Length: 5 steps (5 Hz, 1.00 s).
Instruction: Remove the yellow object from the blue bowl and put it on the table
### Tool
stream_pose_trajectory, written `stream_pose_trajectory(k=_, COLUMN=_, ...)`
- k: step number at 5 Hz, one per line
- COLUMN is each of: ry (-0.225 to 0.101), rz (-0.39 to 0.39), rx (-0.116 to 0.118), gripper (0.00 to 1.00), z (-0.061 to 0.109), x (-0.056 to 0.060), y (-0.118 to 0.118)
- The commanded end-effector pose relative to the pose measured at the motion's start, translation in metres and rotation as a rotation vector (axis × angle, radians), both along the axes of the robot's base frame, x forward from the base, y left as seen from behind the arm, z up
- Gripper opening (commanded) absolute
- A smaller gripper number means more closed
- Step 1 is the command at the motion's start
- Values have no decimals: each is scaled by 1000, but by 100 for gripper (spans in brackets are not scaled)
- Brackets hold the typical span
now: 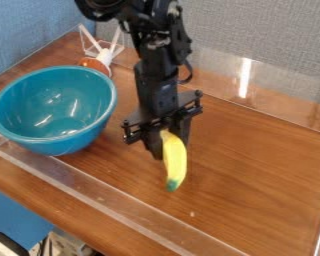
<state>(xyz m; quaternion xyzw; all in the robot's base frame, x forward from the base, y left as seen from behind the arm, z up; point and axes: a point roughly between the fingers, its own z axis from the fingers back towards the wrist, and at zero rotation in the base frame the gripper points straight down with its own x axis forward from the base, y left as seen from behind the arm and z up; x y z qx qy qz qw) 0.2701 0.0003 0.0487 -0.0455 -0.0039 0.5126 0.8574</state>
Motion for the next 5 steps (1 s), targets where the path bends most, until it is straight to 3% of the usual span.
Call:
stream_pose_trajectory(k=1, ry=-59, rz=10, rx=12, gripper=0, z=14, x=1, y=6)
stream_pose_trajectory(k=2, ry=-54, rz=10, rx=15, gripper=0, z=11, x=-2, y=7)
stream_pose_trajectory(k=3, ry=-51, rz=11, rx=18, gripper=100, z=8, x=-3, y=8)
stream_pose_trajectory(k=4, ry=-50, rz=7, rx=18, gripper=100, z=10, x=-3, y=8)
stream_pose_trajectory(k=5, ry=-65, rz=-7, rx=4, gripper=100, z=27, x=-4, y=7)
